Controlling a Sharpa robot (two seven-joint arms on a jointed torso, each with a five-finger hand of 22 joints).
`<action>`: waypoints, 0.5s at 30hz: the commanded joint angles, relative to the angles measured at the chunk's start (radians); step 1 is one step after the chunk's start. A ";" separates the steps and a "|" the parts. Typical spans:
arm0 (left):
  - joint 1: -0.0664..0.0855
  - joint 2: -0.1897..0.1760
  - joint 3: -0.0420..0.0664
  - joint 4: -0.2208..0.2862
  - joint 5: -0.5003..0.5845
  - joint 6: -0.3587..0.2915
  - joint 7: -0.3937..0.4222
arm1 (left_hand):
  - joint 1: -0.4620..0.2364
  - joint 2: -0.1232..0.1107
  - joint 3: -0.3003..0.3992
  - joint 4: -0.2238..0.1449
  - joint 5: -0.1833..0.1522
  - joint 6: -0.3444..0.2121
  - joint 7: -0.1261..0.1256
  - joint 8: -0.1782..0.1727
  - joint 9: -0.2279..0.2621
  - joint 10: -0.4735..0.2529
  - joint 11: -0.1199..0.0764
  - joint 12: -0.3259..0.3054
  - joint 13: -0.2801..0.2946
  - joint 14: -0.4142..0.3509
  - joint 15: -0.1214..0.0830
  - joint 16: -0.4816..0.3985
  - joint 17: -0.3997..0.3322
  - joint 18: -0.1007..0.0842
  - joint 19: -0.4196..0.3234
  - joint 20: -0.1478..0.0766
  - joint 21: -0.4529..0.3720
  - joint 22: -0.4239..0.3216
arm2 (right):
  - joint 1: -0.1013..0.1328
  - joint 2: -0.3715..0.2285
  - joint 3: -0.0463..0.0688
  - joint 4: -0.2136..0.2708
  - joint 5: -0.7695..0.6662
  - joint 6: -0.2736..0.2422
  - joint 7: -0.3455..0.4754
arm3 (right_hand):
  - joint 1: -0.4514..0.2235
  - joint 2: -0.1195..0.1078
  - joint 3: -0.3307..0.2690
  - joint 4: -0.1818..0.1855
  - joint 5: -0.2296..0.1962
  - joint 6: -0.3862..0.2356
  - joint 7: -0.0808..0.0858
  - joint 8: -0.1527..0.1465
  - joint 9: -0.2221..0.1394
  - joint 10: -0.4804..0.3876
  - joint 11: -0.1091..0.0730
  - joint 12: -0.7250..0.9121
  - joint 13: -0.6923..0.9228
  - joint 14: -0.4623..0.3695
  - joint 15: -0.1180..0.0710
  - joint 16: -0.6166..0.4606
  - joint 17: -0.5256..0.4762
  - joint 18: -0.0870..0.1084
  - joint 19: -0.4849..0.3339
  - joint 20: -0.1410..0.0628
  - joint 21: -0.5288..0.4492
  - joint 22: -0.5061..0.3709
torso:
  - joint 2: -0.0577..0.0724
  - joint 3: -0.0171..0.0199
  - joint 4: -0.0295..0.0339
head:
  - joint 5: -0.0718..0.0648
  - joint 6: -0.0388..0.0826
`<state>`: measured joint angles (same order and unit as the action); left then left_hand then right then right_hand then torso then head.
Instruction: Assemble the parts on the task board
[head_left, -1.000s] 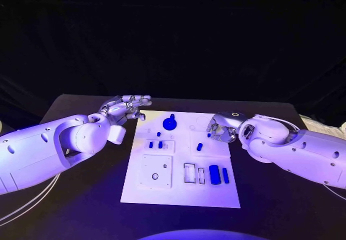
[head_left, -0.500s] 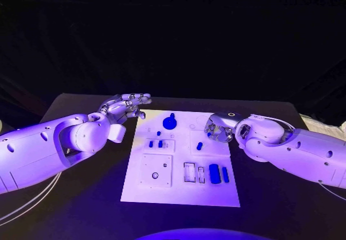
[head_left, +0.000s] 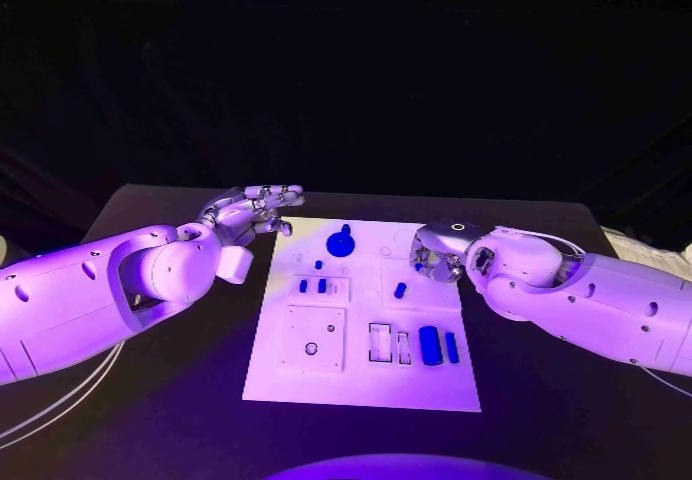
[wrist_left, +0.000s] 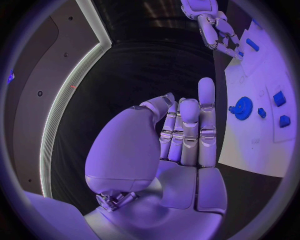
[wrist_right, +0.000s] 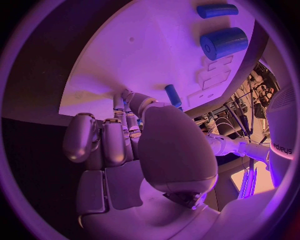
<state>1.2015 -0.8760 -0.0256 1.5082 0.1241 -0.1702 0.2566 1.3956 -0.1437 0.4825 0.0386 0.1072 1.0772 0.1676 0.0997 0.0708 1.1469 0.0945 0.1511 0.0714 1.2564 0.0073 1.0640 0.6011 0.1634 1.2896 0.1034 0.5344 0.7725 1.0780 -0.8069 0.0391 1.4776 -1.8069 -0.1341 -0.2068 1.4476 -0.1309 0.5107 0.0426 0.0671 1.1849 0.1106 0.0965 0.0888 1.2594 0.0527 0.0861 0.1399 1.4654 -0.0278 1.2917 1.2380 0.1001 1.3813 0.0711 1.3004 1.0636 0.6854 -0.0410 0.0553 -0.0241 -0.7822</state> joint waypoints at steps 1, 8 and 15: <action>0.000 0.000 0.001 0.004 0.006 0.011 0.003 | -0.006 0.001 -0.002 -0.005 0.006 0.004 0.002 0.005 0.000 0.000 0.003 0.006 0.000 -0.007 0.000 -0.003 0.000 0.019 -0.007 0.000 -0.005 -0.001 | -0.021 0.006 -0.014 0.001 -0.046 0.057 -0.022 | 0.000 0.015 0.004 -0.002 -0.005 0.006 -0.001 0.003 0.002 0.017 -0.010 -0.002 -0.001 0.054 -0.009 0.006 0.001 -0.004 0.005 -0.001 0.004 0.001 | 0.000 0.0001 -0.0015 | 0.000 -0.001; 0.000 0.000 0.001 0.005 0.005 0.012 0.004 | -0.005 0.001 -0.002 -0.005 0.007 0.003 0.002 0.005 0.000 -0.001 0.003 0.006 0.000 -0.007 0.000 -0.003 -0.001 0.019 -0.007 0.000 -0.005 -0.001 | -0.023 -0.004 -0.014 0.017 -0.034 -0.035 -0.024 | -0.011 0.016 0.011 -0.005 -0.012 -0.001 0.004 -0.005 0.001 0.014 -0.006 -0.011 -0.008 0.053 -0.008 0.001 -0.008 -0.005 0.007 -0.001 0.007 0.005 | 0.000 0.0003 -0.0003 | 0.001 0.000; 0.000 0.002 0.001 0.006 0.005 0.009 0.010 | -0.005 0.001 -0.001 -0.006 0.007 0.002 0.002 0.005 -0.001 -0.002 0.003 0.006 -0.001 -0.009 0.001 -0.005 -0.005 0.019 -0.007 0.000 -0.006 -0.002 | -0.019 -0.019 -0.007 0.041 -0.001 -0.098 -0.017 | -0.016 0.019 0.017 -0.006 -0.013 0.000 0.005 -0.006 0.002 0.015 -0.005 -0.013 -0.010 0.053 -0.007 0.000 -0.011 -0.005 0.009 0.000 0.009 0.008 | -0.002 -0.0007 -0.0003 | 0.001 0.001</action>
<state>1.2015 -0.8760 -0.0256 1.5105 0.1247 -0.1700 0.2559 1.3957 -0.1437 0.4825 0.0386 0.1113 1.0772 0.1676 0.0997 0.0707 1.1468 0.0945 0.1511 0.0713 1.2566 0.0076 1.0640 0.5969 0.1633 1.2896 0.1034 0.5343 0.7722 1.0613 -0.8283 0.0330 1.5092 -1.8282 -0.2035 -0.2326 1.4371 -0.1180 0.5219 0.0397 0.0573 1.1837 0.1121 0.0903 0.0888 1.2615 0.0521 0.0742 0.1285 1.4684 -0.0307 1.2917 1.2275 0.1001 1.3823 0.0699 1.3051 1.0704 0.6853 -0.0407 0.0545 -0.0232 -0.7820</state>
